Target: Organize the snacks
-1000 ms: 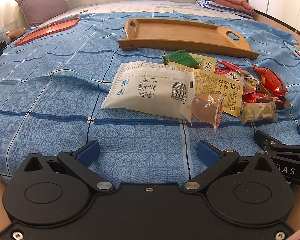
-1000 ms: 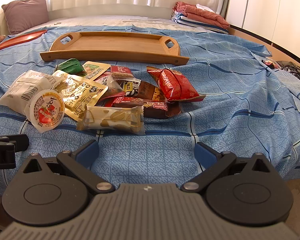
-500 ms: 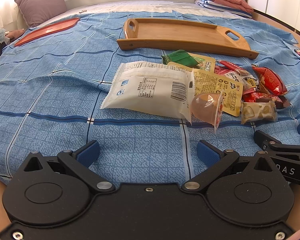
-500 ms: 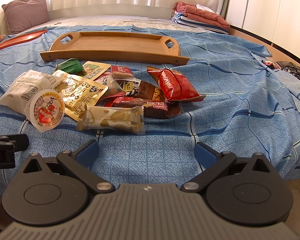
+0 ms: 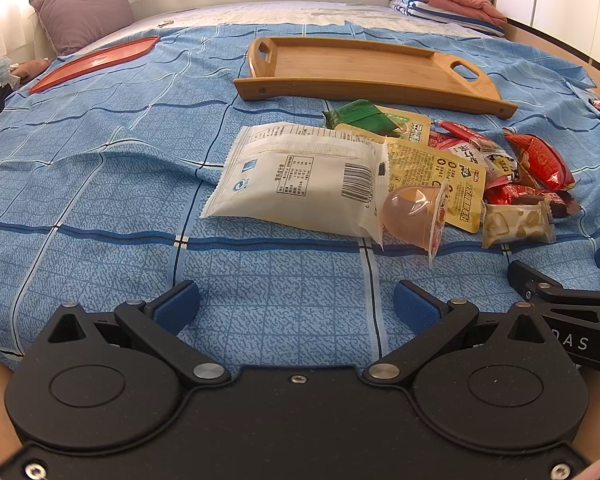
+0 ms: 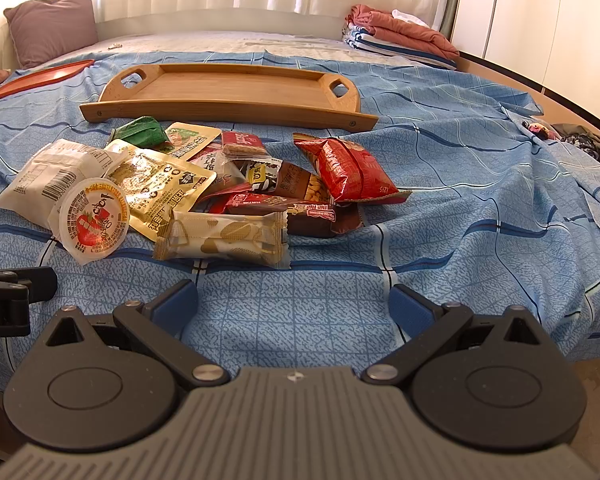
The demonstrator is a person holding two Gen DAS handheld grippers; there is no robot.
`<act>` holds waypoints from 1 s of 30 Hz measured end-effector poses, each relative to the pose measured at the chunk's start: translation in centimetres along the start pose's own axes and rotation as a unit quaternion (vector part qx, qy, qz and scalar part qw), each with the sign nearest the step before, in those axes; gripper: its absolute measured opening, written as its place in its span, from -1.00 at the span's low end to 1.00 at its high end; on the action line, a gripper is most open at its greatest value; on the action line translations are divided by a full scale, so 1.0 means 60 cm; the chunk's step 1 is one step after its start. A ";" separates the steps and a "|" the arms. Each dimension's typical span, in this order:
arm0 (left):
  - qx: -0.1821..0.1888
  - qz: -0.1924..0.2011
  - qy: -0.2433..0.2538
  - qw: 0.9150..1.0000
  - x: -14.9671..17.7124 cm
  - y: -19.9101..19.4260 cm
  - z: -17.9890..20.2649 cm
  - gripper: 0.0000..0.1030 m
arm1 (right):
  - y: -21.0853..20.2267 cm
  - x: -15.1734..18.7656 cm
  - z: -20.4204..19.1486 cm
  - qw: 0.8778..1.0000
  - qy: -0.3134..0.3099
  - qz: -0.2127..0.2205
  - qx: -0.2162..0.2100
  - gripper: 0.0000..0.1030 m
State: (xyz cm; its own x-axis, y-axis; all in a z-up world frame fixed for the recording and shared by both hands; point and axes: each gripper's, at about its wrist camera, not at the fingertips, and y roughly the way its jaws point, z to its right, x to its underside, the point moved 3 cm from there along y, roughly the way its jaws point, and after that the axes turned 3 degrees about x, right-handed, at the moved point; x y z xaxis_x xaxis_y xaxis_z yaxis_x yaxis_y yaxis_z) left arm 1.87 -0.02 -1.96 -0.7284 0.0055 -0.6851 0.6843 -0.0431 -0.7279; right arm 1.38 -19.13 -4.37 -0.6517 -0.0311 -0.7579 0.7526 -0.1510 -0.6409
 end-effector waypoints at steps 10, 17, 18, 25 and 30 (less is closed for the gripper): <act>0.000 0.000 0.000 1.000 0.000 0.000 0.000 1.00 | -0.001 0.000 0.000 1.000 0.000 0.000 0.000 1.00; 0.000 0.000 0.000 1.000 0.000 0.000 0.000 1.00 | -0.001 0.000 0.000 1.000 -0.001 0.001 0.001 1.00; 0.000 0.000 0.000 1.000 0.000 -0.001 0.000 1.00 | -0.001 0.001 -0.001 1.000 0.000 0.001 0.001 1.00; 0.000 0.001 0.001 1.000 0.000 0.000 0.000 1.00 | 0.000 0.000 -0.001 1.000 0.001 0.003 0.002 1.00; 0.000 0.002 0.001 1.000 0.000 -0.003 0.003 1.00 | -0.002 0.003 -0.001 1.000 0.003 0.008 0.002 1.00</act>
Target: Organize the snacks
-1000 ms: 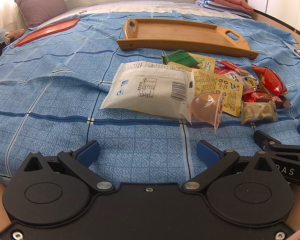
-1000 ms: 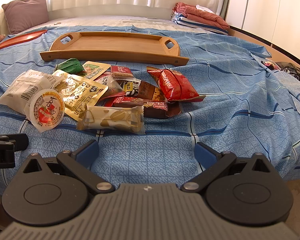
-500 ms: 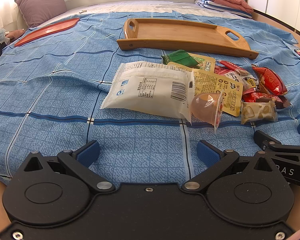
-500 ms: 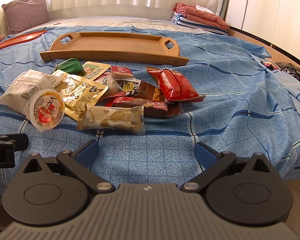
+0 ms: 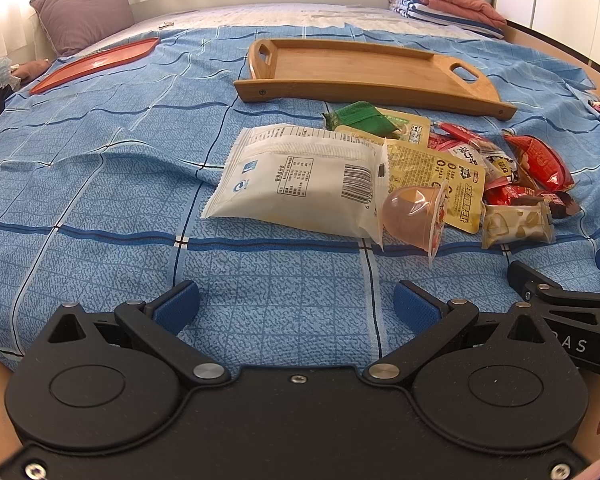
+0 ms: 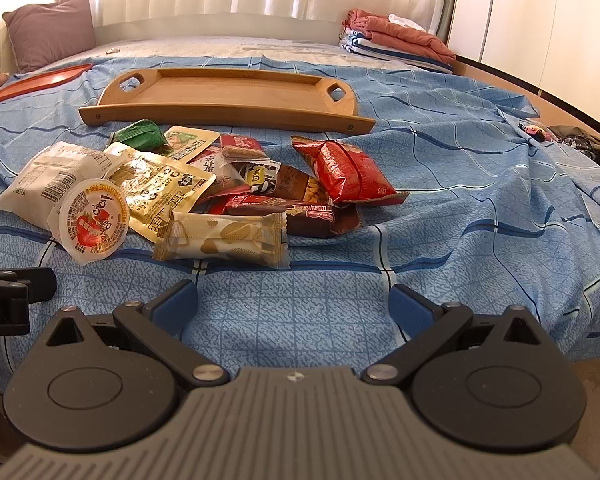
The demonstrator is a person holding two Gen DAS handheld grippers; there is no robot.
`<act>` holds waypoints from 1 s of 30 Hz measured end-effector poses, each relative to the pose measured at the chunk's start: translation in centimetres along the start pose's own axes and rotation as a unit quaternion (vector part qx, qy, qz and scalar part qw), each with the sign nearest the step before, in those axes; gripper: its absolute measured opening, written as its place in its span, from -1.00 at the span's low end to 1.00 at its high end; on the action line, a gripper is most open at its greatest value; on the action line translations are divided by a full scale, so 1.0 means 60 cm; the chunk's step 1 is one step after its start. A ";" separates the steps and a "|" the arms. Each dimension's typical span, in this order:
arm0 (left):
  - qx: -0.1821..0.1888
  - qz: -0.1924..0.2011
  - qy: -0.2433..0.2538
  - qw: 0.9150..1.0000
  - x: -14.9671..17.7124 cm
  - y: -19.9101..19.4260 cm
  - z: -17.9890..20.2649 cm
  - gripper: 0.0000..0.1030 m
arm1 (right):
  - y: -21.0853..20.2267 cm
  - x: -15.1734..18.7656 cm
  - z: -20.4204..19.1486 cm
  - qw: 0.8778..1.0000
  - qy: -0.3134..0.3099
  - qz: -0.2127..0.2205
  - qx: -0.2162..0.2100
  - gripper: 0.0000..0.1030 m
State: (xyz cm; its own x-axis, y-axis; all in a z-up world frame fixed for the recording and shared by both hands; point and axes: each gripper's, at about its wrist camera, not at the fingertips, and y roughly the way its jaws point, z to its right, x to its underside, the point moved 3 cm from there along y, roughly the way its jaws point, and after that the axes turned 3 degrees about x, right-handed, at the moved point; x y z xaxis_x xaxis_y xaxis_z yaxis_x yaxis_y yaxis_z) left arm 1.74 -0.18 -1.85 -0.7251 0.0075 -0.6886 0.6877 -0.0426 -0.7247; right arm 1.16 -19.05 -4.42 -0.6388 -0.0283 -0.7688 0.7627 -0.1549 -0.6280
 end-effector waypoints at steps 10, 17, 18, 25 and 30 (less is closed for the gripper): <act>0.005 0.019 0.015 1.000 0.002 0.004 -0.007 1.00 | -0.005 0.009 -0.001 1.000 -0.002 0.025 0.006 1.00; 0.009 0.034 0.024 0.999 0.003 0.000 -0.009 1.00 | -0.007 0.017 -0.010 0.998 -0.005 0.049 0.028 1.00; 0.012 0.034 0.023 0.999 0.002 -0.003 -0.009 0.99 | -0.008 0.015 -0.008 0.999 -0.003 0.046 0.024 1.00; 0.057 0.056 0.031 0.996 -0.004 -0.038 -0.008 0.50 | -0.026 0.008 0.011 0.997 0.023 0.057 -0.047 0.85; 0.083 0.066 0.035 0.994 -0.017 -0.058 -0.004 0.06 | -0.034 -0.009 -0.009 0.993 0.017 0.082 -0.077 0.72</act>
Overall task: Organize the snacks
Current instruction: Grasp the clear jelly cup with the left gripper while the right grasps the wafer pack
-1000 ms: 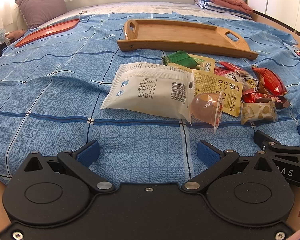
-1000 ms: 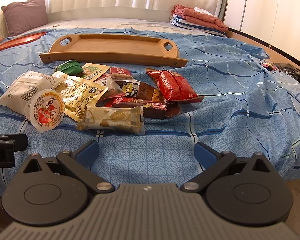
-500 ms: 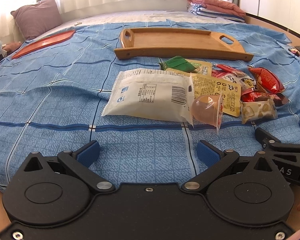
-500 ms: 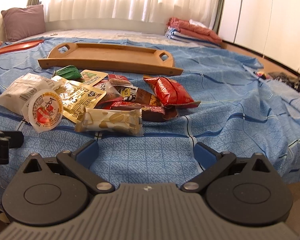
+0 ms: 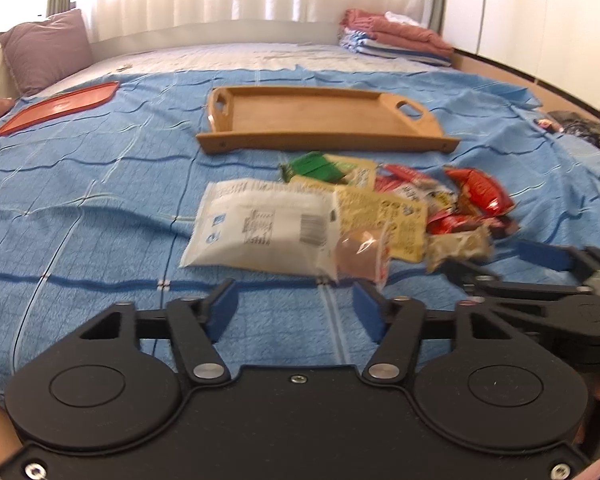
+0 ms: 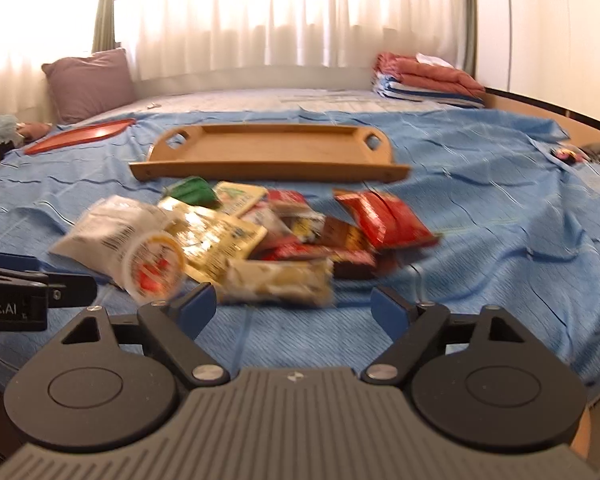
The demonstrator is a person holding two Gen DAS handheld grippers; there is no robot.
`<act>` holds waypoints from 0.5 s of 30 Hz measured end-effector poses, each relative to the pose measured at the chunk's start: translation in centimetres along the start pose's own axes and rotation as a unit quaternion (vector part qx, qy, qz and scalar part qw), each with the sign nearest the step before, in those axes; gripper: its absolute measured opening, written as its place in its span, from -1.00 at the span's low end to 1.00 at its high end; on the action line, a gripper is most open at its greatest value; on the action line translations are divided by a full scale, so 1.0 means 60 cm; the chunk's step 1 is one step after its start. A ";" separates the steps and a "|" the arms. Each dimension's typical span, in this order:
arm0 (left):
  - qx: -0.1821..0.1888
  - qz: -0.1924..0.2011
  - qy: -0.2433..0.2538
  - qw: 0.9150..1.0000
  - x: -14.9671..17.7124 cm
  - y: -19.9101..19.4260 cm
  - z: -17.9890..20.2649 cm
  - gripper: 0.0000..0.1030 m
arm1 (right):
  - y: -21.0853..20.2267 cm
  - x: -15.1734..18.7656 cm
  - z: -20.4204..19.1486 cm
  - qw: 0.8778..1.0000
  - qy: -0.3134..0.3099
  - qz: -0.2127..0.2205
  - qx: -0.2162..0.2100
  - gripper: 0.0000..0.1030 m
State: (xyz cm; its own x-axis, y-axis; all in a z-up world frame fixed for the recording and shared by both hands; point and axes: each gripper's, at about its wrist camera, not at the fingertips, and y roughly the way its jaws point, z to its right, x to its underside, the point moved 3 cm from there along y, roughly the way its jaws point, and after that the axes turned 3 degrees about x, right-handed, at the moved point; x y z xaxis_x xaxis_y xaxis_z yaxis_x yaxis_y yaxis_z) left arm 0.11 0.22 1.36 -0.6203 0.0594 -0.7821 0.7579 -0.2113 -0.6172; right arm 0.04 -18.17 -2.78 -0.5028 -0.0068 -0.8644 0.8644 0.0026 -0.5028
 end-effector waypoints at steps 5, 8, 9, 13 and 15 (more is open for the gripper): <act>0.041 0.015 0.001 0.999 -0.015 -0.015 0.007 0.03 | 0.025 -0.009 -0.023 1.000 -0.010 -0.003 0.004 0.62; 0.056 0.019 -0.003 0.998 -0.020 -0.014 0.010 0.03 | 0.039 -0.005 -0.025 1.000 -0.001 -0.014 -0.005 0.48; 0.058 0.017 -0.002 0.998 -0.021 -0.010 0.012 0.03 | 0.039 -0.005 -0.025 1.000 0.003 -0.013 -0.009 0.36; 0.067 0.018 0.009 0.998 -0.029 -0.002 0.020 0.03 | 0.025 -0.005 -0.019 1.000 0.003 -0.007 -0.018 0.13; 0.072 0.014 0.014 0.997 -0.032 0.005 0.026 0.03 | 0.014 -0.005 -0.013 1.000 0.003 -0.004 -0.016 0.12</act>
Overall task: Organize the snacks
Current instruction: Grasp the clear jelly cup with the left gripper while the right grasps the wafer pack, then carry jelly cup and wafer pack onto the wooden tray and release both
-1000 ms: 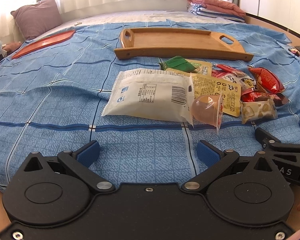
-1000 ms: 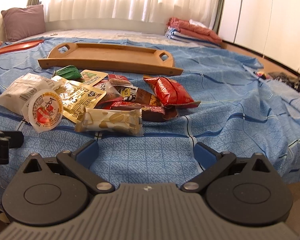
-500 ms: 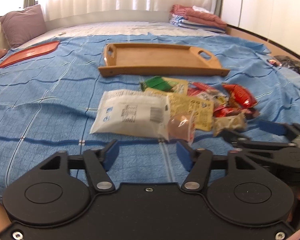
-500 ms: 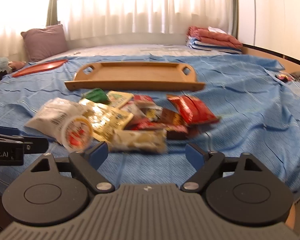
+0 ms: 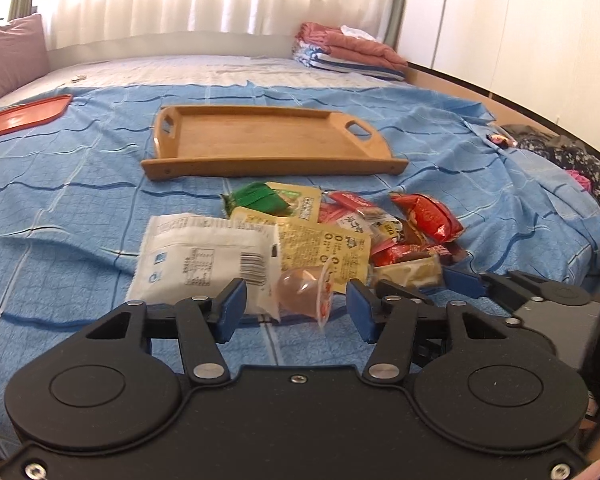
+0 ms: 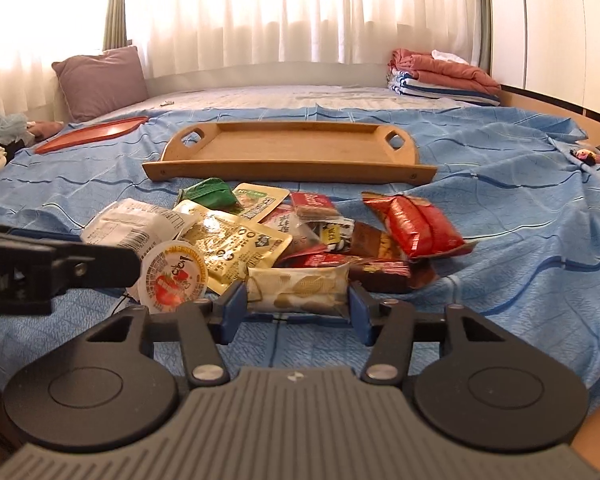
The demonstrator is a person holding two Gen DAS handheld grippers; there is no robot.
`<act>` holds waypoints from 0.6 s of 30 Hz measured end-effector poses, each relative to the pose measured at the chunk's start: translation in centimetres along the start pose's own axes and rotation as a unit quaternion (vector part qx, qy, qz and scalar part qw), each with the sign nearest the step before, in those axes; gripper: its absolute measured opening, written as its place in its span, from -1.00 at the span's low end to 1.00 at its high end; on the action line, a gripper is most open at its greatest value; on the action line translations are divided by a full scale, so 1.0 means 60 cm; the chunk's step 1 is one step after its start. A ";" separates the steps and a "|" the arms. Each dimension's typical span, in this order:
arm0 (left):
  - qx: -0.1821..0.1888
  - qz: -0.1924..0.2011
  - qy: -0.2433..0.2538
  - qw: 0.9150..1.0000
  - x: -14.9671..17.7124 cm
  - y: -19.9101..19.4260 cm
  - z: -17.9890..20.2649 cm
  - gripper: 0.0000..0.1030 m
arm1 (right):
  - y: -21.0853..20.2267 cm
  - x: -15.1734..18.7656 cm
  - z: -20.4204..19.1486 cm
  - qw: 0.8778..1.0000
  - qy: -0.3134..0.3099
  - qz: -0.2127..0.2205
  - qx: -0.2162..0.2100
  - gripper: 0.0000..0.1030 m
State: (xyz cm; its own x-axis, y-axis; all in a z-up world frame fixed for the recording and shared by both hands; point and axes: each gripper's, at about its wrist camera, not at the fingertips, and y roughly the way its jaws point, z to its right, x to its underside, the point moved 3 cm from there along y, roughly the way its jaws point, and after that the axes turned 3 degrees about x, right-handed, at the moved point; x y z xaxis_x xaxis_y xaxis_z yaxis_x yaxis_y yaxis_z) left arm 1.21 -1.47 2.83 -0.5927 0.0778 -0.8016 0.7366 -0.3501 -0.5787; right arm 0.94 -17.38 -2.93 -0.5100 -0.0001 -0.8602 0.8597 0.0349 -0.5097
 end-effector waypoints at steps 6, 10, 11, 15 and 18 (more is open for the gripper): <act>0.009 -0.011 0.026 1.000 -0.003 0.032 0.017 -0.12 | -0.025 -0.003 0.036 1.000 0.014 0.009 0.022 0.12; 0.005 -0.015 0.034 0.999 -0.003 0.056 0.021 -0.13 | -0.029 -0.003 0.056 0.999 0.025 0.007 0.033 0.12; 0.003 -0.018 0.034 0.999 -0.003 0.062 0.020 -0.13 | -0.028 -0.003 0.058 0.999 0.026 0.006 0.033 0.12; -0.003 -0.020 0.036 0.999 0.001 0.076 0.018 -0.13 | -0.027 0.000 0.060 0.999 0.026 0.004 0.033 0.12; 0.007 -0.023 0.025 0.999 -0.001 0.066 0.018 -0.25 | -0.025 0.002 0.058 0.999 0.029 0.002 0.029 0.12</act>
State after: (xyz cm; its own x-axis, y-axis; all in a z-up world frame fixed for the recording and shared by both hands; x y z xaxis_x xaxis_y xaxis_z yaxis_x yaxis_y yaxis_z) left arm 3.81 -3.90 0.74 -0.6076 0.1411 -0.7816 0.7049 -0.3577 -0.6125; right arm -0.29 -20.92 -2.33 -0.5053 0.0587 -0.8609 0.8615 -0.0240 -0.5073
